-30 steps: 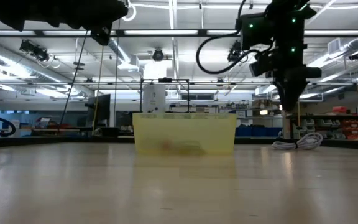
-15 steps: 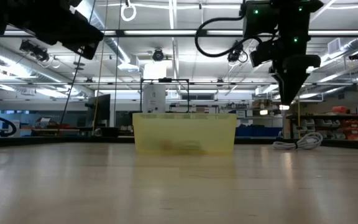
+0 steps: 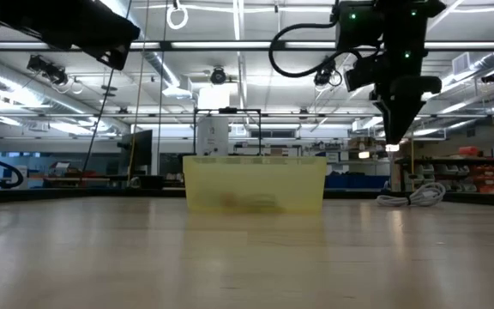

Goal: Pick and place USB-C Cables
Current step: Put the white charger cable into the yellow transparent bin, then put the black charger cable into the yellow transparent bin

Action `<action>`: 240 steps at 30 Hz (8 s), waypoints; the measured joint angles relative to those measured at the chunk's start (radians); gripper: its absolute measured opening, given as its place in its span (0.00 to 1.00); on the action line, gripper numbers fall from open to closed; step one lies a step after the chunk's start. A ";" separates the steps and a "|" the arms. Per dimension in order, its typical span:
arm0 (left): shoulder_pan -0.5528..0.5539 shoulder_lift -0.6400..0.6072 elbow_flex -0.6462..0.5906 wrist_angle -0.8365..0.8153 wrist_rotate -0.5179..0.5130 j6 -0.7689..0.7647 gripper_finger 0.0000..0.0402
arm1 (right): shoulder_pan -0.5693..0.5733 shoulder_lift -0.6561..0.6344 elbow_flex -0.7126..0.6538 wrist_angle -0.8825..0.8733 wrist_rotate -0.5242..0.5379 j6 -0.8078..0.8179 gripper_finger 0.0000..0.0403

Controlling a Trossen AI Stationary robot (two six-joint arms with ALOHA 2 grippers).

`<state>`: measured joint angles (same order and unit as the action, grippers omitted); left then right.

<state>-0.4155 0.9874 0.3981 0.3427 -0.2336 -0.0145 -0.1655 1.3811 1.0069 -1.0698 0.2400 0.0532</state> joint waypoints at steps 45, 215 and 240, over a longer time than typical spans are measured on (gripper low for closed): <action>-0.038 0.000 0.000 -0.004 -0.055 -0.053 0.13 | -0.181 0.092 -0.296 0.314 -0.059 -0.173 0.57; -0.093 0.112 0.001 0.138 -0.133 -0.070 0.13 | 0.757 -0.023 -0.383 0.124 -0.421 1.261 0.66; -0.092 0.112 0.001 0.162 -0.133 -0.052 0.13 | 0.708 -0.022 -0.391 0.209 -0.051 1.094 0.14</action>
<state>-0.5079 1.0996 0.3988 0.5045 -0.3664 -0.0667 0.5429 1.3588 0.6164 -0.8611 0.1887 1.1470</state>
